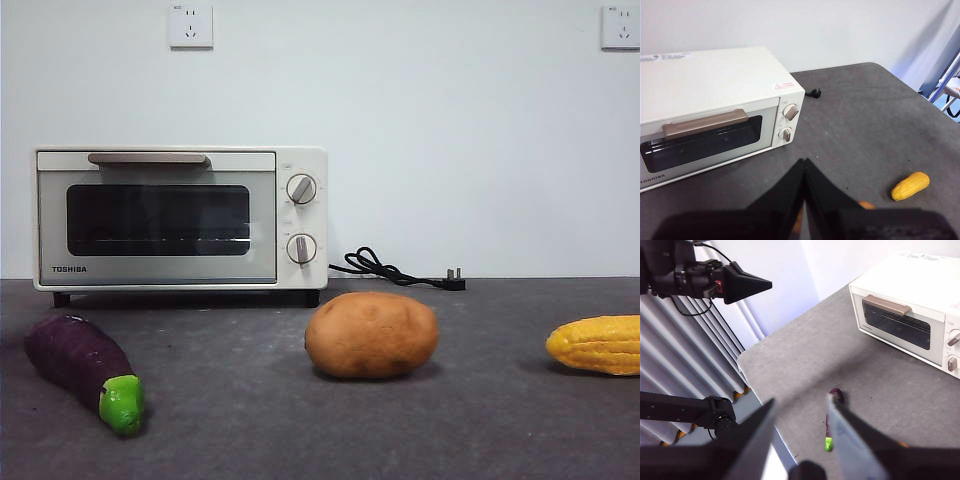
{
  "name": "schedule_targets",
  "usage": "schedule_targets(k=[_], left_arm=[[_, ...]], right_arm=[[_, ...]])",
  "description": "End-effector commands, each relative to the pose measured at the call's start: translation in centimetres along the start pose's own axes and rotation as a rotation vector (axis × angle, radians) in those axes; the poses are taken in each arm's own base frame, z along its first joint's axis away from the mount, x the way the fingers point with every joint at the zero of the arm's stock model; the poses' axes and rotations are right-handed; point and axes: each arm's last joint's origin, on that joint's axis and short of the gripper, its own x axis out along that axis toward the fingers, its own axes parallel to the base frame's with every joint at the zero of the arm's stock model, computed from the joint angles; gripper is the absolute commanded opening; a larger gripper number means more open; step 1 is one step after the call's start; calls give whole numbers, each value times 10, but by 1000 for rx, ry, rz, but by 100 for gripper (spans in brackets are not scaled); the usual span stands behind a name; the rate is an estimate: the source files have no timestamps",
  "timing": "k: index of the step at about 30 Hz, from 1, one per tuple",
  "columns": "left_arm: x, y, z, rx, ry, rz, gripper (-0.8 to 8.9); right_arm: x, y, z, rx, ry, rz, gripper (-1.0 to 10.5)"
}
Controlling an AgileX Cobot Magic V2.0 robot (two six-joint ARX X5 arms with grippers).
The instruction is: Take the eggplant from the table,put the eggplant in the oven
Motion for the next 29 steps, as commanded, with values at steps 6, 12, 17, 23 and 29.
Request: schedule_targets(k=[6, 12, 17, 23, 29], left_arm=[[8, 3, 1, 3, 20, -4, -5], [12, 6, 1, -3, 33, -4, -5], [17, 8, 3, -3, 33, -3, -5], [39, 20, 7, -8, 43, 1, -5], [87, 46, 8, 12, 91, 37, -5]], right_arm=[[0, 0, 1, -11, -3, 3, 646], [3, -2, 2, -4, 7, 4, 671], [7, -5, 1, 5, 29, 7, 670], [9, -6, 1, -3, 41, 16, 669], [9, -6, 1, -4, 40, 15, 669]])
